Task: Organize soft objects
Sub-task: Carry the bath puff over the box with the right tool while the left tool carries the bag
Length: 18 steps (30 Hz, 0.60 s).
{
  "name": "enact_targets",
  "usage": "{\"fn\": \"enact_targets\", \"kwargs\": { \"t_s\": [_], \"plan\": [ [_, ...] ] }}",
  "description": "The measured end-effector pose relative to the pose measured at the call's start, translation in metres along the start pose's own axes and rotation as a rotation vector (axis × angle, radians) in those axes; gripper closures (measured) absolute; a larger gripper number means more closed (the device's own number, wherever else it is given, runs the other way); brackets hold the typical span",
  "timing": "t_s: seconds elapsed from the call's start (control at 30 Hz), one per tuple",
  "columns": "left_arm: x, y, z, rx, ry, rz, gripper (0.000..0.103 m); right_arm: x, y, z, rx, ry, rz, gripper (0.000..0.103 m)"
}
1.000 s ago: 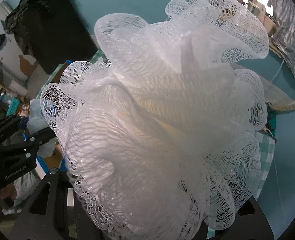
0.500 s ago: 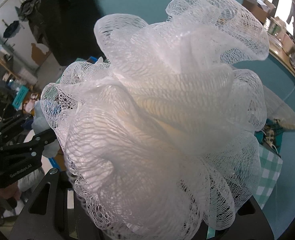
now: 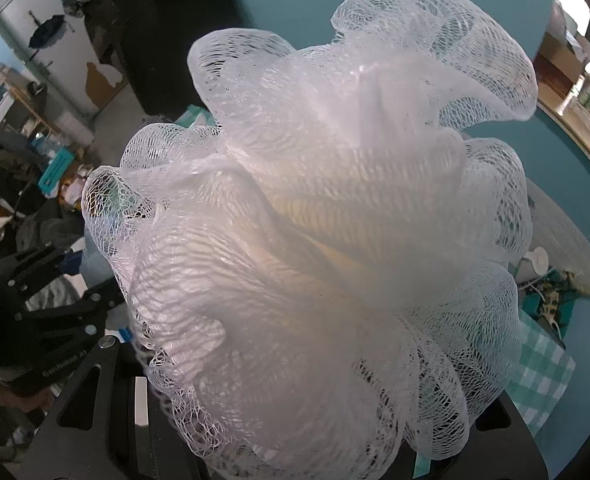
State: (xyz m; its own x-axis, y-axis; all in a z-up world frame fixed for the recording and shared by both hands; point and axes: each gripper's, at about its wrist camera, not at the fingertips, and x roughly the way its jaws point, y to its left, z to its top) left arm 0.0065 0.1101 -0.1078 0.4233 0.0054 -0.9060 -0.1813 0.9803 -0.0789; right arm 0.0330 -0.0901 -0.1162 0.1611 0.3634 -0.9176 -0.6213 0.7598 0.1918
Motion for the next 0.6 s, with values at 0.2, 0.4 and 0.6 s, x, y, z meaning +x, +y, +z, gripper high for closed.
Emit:
{"fn": "enact_targets", "kwargs": {
  "t_s": [0.2,0.4,0.6],
  "plan": [
    [0.011,0.016,0.000,-0.016,0.024,0.008,0.061,0.007,0.002,0.009,-0.021,0.029,0.012,0.051],
    [0.022,0.028,-0.001,-0.033,0.046,0.005,0.061,0.013,-0.004,0.020,-0.034,0.067,0.011,0.051],
    [0.032,0.036,-0.002,-0.052,0.073,0.003,0.061,0.010,-0.013,0.033,-0.022,0.102,0.020,0.050]
  ]
}}
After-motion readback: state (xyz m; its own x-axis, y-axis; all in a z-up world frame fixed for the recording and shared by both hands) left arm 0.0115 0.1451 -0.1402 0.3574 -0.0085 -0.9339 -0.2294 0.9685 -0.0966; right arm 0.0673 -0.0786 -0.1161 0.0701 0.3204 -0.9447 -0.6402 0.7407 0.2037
